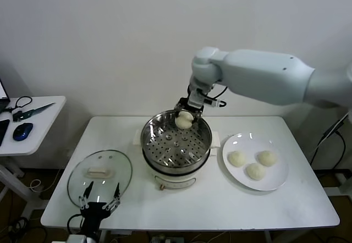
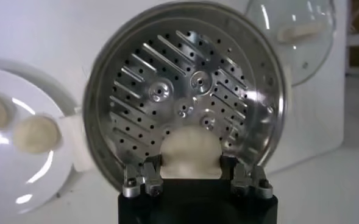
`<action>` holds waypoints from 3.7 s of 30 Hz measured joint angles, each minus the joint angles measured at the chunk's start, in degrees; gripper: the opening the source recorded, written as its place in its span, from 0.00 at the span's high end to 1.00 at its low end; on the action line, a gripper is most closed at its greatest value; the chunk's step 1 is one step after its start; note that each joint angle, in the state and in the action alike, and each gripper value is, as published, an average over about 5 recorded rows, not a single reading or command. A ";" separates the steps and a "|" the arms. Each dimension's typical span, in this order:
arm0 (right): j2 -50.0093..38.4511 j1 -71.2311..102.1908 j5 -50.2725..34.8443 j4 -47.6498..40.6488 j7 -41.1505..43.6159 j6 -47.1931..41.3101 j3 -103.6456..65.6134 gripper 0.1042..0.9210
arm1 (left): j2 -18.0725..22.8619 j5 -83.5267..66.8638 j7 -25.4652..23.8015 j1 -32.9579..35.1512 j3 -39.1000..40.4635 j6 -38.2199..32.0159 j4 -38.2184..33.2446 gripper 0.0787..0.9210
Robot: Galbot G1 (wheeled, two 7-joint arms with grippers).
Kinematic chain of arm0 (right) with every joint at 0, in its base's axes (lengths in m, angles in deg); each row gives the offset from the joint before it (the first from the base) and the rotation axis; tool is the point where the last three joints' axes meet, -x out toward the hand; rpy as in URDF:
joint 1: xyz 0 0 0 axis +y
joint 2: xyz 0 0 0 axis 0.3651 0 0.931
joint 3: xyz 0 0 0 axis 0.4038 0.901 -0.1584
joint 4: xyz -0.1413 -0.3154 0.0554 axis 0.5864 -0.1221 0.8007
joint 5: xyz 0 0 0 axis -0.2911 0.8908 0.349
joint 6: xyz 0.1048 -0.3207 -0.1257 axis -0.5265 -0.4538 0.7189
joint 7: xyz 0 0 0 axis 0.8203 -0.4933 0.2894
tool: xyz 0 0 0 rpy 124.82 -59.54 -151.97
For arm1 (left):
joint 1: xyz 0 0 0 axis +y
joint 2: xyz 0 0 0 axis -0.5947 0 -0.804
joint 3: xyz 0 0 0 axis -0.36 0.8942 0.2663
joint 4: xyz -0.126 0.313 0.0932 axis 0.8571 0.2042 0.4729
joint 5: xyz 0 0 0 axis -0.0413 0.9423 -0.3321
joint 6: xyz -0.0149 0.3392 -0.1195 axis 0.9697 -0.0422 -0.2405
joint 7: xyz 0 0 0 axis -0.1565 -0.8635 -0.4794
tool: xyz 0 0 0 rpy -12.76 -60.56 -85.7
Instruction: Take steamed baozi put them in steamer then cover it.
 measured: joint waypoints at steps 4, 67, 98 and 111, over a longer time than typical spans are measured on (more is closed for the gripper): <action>2.03 3.45 4.46 -3.82 -1.71 2.01 -1.37 0.34 | 0.06 0.09 0.10 0.12 -0.08 -0.17 -0.04 0.12; -29.19 8.51 -34.01 4.14 -4.23 -42.68 8.05 0.12 | 1.56 2.10 0.04 -2.25 -0.73 -0.86 2.89 0.12; -23.52 20.76 -31.29 -5.49 -5.62 -45.42 -2.45 0.34 | 1.67 2.82 0.40 -1.46 -0.66 -1.48 2.90 0.12; -25.84 0.45 -40.83 1.14 -0.24 -43.03 4.97 0.34 | 1.92 3.28 0.80 -0.79 0.15 -1.79 2.14 0.12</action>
